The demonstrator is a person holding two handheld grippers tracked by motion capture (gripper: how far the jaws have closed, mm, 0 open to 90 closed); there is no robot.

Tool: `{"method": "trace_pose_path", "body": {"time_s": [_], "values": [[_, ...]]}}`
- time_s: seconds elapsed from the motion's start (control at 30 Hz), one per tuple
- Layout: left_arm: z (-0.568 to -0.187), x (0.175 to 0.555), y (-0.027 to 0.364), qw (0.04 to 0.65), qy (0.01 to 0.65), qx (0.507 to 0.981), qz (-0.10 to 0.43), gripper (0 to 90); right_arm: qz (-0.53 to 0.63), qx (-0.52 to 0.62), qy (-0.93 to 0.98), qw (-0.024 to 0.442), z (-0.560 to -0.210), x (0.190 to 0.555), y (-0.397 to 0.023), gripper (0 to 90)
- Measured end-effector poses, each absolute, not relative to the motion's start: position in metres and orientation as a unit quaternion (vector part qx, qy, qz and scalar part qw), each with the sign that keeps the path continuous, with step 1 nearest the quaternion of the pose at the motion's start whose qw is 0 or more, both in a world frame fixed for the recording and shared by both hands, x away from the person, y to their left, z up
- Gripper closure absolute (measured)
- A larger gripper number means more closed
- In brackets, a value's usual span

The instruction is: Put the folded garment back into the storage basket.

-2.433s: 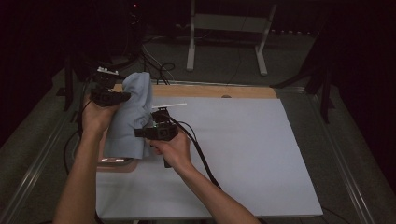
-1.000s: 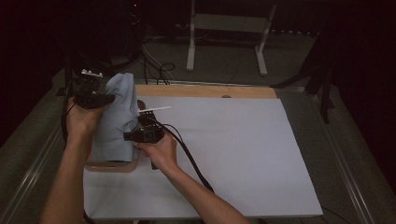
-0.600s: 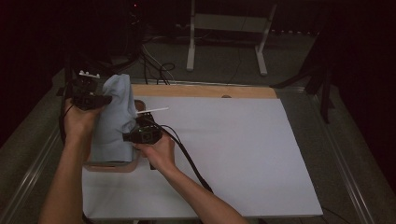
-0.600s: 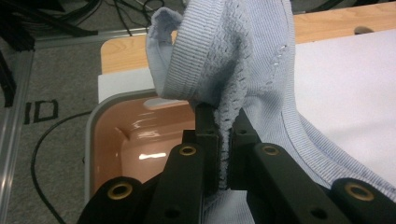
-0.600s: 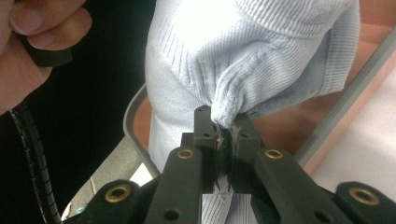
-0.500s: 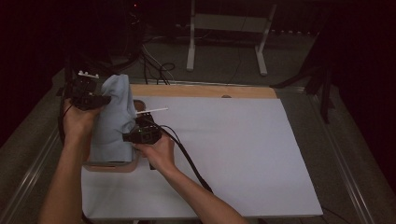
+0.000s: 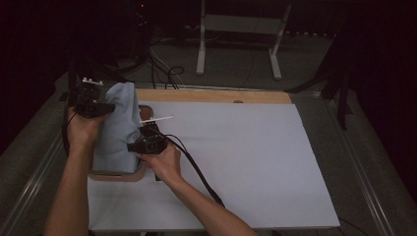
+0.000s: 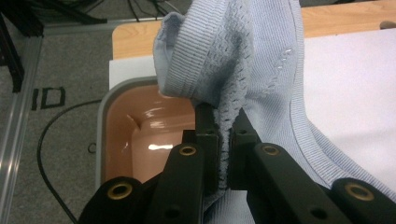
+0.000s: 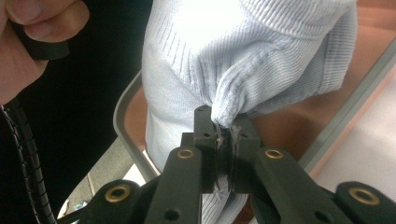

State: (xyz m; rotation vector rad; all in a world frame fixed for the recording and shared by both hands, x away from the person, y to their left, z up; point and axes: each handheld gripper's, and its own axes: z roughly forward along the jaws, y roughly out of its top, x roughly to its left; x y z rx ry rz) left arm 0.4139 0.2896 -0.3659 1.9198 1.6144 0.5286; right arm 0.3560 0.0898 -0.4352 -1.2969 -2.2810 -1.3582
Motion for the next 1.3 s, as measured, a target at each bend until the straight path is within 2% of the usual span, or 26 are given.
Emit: {"method": "trace_pose_path", "body": {"time_s": [0.7, 0.9, 1.0, 1.1, 1.17, 1.2, 1.23, 1.3], "values": [[-0.390, 0.424, 0.282, 0.254, 0.615, 0.723, 0.186, 86.6, -0.446, -0.444, -0.769, 0.107, -0.446, 0.357, 0.091, 84.6], [-0.396, 0.424, 0.283, 0.250, 0.623, 0.719, 0.182, 83.6, -0.444, -0.450, -0.766, 0.118, -0.448, 0.358, 0.092, 84.6], [-0.397, 0.424, 0.283, 0.256, 0.625, 0.715, 0.180, 73.9, -0.443, -0.453, -0.765, 0.119, -0.450, 0.358, 0.092, 84.6], [-0.394, 0.423, 0.283, 0.261, 0.629, 0.708, 0.186, 57.7, -0.441, -0.451, -0.767, 0.116, -0.452, 0.359, 0.093, 84.6], [-0.392, 0.423, 0.282, 0.268, 0.631, 0.703, 0.190, 54.7, -0.440, -0.452, -0.767, 0.117, -0.452, 0.359, 0.093, 84.6], [-0.391, 0.423, 0.282, 0.271, 0.629, 0.702, 0.193, 46.3, -0.439, -0.454, -0.766, 0.118, -0.453, 0.359, 0.093, 84.5], [-0.391, 0.423, 0.280, 0.273, 0.627, 0.703, 0.195, 42.5, -0.439, -0.454, -0.766, 0.118, -0.453, 0.359, 0.094, 84.5], [-0.391, 0.422, 0.278, 0.273, 0.625, 0.704, 0.200, 37.9, -0.440, -0.453, -0.766, 0.118, -0.453, 0.359, 0.094, 84.5]]}}
